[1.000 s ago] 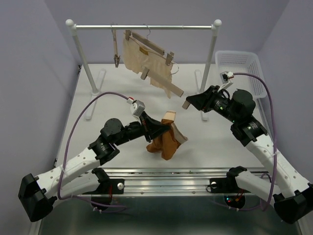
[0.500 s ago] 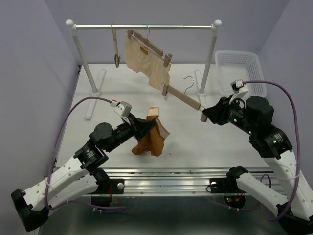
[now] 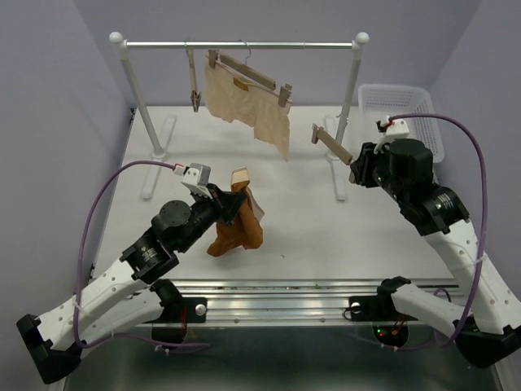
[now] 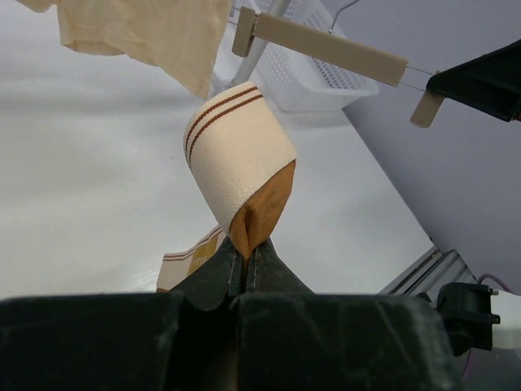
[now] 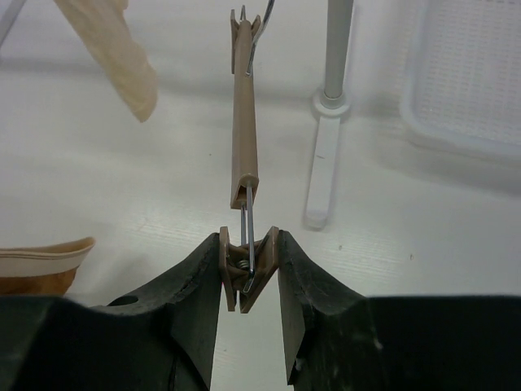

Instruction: Remove the underwear clipped to the hanger

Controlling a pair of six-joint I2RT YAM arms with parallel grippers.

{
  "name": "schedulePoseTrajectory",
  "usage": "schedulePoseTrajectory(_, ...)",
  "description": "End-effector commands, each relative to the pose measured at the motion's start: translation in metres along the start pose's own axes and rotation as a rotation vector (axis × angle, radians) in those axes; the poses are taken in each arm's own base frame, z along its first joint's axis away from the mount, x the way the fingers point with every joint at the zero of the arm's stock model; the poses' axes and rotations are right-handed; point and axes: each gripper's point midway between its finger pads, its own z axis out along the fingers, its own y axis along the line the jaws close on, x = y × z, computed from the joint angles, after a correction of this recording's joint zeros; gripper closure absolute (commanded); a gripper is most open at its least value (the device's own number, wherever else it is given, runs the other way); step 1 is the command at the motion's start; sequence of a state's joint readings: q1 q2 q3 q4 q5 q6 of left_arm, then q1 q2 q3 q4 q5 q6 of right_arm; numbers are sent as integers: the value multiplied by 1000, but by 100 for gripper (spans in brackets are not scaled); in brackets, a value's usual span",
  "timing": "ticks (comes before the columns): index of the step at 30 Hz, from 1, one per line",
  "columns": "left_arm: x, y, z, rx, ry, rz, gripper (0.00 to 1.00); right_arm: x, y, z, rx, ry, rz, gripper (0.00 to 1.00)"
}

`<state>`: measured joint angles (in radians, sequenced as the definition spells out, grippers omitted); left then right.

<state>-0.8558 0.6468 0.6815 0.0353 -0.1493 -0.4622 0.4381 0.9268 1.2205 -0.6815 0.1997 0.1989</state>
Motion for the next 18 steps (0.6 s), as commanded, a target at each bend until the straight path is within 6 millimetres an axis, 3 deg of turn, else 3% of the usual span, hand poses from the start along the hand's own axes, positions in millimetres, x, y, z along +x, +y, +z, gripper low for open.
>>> schedulePoseTrajectory(1, -32, -8, -1, -9, -86, -24, 100, -59, 5, 3, -8, -178, -56, 99)
schedulePoseTrajectory(6, -34, -6, -1, -22, -98, -18, 100, -90, 18, 15, -53, -271, -131, 99)
schedulePoseTrajectory(12, -34, -4, 0, -29, -104, -20, 100, -133, 20, 17, -27, -401, -239, 99)
schedulePoseTrajectory(18, -33, -2, 1, -38, -107, -23, 100, -154, 27, 19, -45, -486, -293, 99)
